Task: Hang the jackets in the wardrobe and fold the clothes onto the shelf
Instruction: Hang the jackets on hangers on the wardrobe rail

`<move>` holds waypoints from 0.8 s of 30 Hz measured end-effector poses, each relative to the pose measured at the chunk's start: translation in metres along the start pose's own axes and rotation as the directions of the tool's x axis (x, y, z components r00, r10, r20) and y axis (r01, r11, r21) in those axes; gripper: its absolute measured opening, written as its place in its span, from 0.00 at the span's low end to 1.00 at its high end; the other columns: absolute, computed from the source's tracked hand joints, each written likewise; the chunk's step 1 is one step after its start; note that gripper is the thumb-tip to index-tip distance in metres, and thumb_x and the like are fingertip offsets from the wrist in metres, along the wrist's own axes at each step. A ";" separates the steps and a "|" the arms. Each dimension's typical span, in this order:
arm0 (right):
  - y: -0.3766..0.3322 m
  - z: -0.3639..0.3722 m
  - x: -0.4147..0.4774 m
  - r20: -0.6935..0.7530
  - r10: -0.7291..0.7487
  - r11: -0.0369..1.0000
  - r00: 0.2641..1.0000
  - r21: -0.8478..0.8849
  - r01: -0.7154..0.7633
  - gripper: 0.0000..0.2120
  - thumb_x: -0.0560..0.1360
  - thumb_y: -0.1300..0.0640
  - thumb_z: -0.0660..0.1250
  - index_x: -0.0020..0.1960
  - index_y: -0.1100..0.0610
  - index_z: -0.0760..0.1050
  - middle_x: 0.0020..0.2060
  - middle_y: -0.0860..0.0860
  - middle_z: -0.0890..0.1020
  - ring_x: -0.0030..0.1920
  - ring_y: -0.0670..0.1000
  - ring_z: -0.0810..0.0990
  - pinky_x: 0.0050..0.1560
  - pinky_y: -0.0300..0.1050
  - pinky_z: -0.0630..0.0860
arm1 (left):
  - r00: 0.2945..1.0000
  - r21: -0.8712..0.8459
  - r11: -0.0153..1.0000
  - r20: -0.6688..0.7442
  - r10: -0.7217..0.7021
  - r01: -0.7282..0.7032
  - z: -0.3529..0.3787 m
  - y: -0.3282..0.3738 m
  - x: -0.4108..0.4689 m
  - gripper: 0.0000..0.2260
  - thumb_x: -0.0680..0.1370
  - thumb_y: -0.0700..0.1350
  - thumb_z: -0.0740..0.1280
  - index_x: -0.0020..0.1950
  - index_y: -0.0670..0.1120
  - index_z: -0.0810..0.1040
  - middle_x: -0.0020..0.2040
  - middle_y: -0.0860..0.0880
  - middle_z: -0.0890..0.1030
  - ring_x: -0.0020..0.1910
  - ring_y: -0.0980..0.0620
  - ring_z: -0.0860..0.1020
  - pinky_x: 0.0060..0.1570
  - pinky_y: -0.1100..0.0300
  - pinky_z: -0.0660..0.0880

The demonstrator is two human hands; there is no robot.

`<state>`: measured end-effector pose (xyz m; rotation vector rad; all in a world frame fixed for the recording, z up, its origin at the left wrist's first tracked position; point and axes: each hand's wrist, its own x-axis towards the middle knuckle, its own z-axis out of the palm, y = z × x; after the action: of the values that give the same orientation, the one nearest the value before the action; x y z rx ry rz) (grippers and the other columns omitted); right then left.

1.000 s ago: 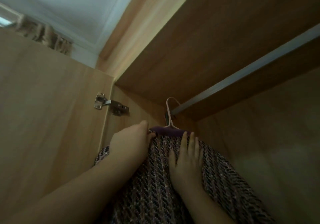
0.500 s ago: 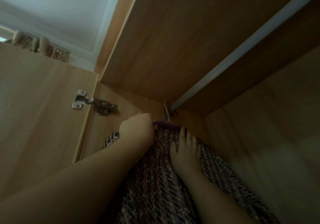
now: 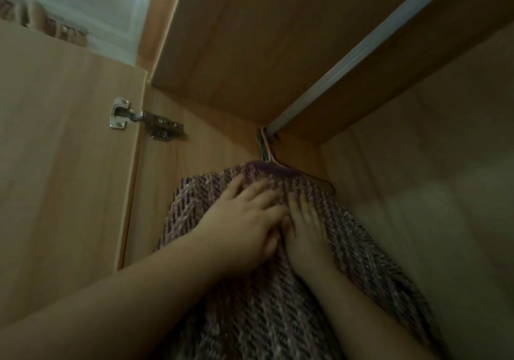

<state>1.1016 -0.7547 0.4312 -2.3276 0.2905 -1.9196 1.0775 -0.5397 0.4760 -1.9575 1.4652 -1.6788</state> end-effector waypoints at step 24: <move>-0.389 -0.097 -0.500 0.546 -0.010 0.948 0.838 0.272 -0.166 0.30 0.79 0.46 0.56 0.80 0.50 0.56 0.78 0.48 0.59 0.78 0.48 0.56 0.77 0.51 0.55 | 0.652 -0.069 0.758 0.564 -0.507 0.649 -0.149 0.077 -0.608 0.26 0.79 0.55 0.61 0.77 0.55 0.64 0.77 0.49 0.67 0.77 0.45 0.63 0.73 0.47 0.64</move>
<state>0.9455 -0.2633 0.0507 -2.4571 0.0214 -1.0885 0.9848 -0.0595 0.0782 -2.9745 0.9247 -0.9624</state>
